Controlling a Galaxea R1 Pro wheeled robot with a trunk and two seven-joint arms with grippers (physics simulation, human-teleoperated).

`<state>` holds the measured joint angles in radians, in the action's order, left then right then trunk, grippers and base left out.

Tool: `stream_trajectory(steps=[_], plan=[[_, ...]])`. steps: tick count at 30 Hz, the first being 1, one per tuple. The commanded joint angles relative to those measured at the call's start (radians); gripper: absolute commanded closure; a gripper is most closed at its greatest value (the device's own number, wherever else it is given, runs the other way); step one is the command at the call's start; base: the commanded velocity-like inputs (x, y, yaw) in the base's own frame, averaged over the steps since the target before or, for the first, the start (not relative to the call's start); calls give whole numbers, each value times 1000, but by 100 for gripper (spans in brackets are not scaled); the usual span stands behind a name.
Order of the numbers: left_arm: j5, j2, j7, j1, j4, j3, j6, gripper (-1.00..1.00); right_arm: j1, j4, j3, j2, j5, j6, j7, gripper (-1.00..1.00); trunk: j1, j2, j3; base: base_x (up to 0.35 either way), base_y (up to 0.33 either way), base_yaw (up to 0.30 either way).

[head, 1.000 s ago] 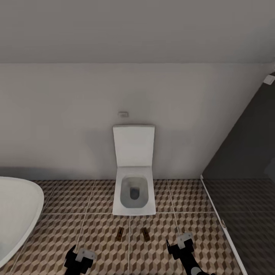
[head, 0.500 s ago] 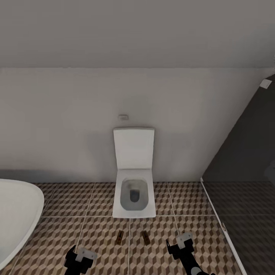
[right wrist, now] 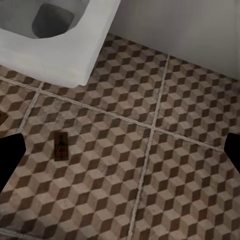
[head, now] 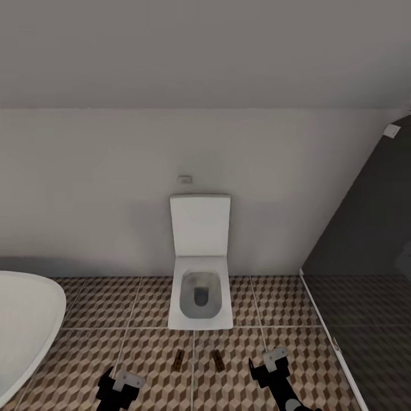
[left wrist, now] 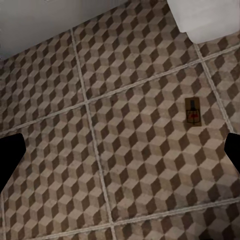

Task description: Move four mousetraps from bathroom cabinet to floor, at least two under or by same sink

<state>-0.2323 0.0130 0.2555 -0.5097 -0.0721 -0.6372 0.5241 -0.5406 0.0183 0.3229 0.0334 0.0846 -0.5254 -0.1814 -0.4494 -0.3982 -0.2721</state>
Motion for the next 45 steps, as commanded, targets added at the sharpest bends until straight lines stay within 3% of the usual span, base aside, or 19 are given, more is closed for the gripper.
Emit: stream_trajectory(steps=[1,45], plan=[[-7,-1,1,-1,-3,-9,5,-100,-1,-1,4,0,9,-1,-10,-100,-1,-2,0,0,0,0],[-7,-1,1,0,-3,-9,5,-100,-1,-1,4,0,9,-1,-10,-100,-1,-2,71,0,0,0]])
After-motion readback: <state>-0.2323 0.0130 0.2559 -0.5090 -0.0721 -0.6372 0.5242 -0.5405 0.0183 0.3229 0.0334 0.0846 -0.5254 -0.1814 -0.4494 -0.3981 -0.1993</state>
